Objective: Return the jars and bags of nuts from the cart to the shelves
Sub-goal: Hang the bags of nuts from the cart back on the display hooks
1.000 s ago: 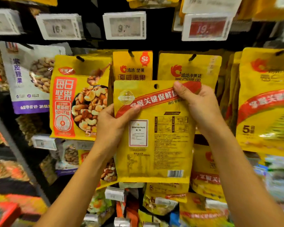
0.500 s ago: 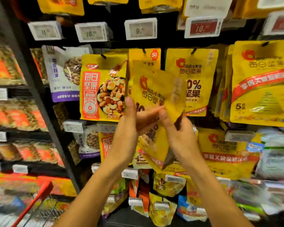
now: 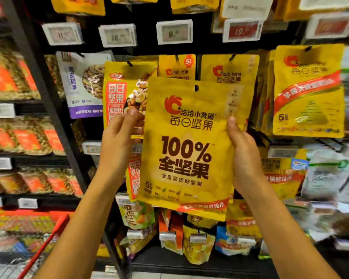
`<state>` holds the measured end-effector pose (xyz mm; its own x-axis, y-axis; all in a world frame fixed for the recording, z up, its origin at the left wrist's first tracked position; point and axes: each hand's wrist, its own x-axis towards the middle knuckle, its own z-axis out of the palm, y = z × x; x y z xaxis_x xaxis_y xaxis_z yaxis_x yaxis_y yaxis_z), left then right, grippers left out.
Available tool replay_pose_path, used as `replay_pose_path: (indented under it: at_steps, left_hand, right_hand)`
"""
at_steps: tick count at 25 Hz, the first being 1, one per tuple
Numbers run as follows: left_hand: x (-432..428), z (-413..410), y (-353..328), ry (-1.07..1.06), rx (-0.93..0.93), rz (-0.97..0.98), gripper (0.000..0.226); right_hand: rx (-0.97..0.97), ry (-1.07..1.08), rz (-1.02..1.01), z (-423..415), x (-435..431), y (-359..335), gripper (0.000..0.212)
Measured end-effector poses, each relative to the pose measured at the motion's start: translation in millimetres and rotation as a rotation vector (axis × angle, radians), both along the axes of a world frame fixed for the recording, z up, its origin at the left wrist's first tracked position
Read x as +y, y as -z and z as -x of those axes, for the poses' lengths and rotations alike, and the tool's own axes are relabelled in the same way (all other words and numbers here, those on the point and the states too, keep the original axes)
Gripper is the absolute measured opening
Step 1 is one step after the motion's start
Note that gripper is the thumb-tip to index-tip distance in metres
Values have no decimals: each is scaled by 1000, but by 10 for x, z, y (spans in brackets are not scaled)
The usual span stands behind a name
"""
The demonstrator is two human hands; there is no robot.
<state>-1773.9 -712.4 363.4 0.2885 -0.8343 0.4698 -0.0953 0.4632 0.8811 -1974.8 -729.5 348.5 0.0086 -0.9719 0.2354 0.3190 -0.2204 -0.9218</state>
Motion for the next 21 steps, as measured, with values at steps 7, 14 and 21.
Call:
replay_pose_path:
  at_steps: [7,14,21]
  left_hand:
    - [-715,343,-73,94,72,-8,29]
    - [-1739,1079,-394,200,89,91,23]
    - [-2462,1404,-609,109,108,125,26]
  right_hand:
    - [74,-23,31,226,-633,-24,39]
    - [82,189,159,827,-1470,-356,40]
    - [38,286,173,1039,-2132,-558,36]
